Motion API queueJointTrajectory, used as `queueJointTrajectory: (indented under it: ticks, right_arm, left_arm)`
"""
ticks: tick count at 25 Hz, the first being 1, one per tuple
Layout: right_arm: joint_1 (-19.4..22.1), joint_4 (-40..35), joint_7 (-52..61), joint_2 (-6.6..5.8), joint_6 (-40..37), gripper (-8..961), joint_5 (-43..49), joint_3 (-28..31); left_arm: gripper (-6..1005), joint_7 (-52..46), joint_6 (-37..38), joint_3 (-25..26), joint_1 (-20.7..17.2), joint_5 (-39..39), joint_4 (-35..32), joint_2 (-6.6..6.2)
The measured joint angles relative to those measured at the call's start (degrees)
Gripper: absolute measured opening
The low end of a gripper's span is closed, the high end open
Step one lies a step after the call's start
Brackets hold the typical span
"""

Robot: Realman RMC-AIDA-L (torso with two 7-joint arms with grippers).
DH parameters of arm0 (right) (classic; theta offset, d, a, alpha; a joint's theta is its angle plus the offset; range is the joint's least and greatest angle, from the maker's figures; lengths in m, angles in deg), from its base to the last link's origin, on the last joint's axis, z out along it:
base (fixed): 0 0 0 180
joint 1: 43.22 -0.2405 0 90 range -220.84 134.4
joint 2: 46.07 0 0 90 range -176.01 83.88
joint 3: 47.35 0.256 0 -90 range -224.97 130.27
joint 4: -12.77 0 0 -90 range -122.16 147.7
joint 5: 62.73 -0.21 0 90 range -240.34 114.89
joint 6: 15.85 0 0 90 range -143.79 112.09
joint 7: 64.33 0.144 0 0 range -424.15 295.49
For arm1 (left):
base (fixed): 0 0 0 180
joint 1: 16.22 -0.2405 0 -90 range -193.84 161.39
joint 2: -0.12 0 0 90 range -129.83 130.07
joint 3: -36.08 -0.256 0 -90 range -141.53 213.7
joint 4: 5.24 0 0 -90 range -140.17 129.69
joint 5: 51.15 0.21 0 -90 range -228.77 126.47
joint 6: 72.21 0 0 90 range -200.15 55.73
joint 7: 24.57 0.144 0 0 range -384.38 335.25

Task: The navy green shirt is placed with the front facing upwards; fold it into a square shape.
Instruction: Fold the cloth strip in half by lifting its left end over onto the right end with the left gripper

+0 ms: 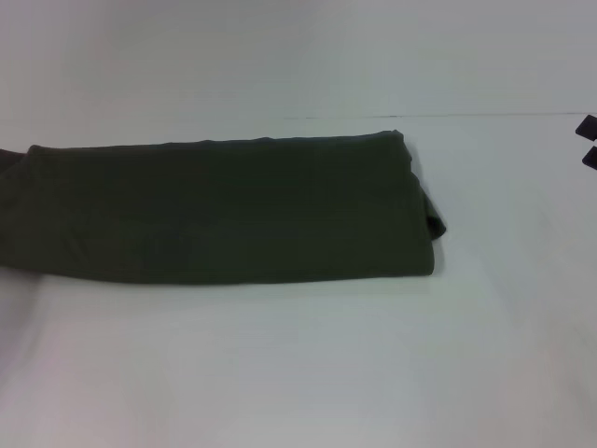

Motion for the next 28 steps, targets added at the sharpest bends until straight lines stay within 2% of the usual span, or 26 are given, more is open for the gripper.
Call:
queueJointTrajectory:
  ticks: [6,12,16,19,26,27,28]
  right_arm:
    - [-0.21,0.0,-0.25,0.14,-0.03,725,0.21,-0.19]
    - [-0.44,0.0,-0.8,0.31,-0.03,724,0.33,-0.12]
    - [-0.76,0.0,-0.82,0.35,0.0,723,0.36,-0.46]
    - [-0.81,0.0,-0.84,0.49,0.02,723,0.37,-0.48]
    - [-0.8,0.07,-0.94,0.63,0.05,722,0.36,-0.48]
    - [-0.8,0.08,-0.94,0.66,0.05,722,0.36,-0.49]
    - [-0.79,0.09,-0.94,0.67,0.05,721,0.37,-0.49]
  left_arm:
    - [12,1.18,6.07,0.36,1.84,-3.47,-2.07,-0.21]
    - [13,2.87,13.15,-0.69,6.39,-7.29,-2.96,-0.48]
    - [13,3.38,15.27,-2.64,9.68,-7.87,-3.04,0.08]
    - [13,3.8,15.74,-4.31,12.05,-8.25,-3.09,1.07]
    - [11,6.38,15.22,-10.82,16.1,-11.59,-3.67,4.5]
    - [11,6.38,15.22,-10.82,16.1,-11.59,-3.67,4.5]
    - [11,8.17,14.16,-12.89,17.65,-12.66,-3.67,6.12]
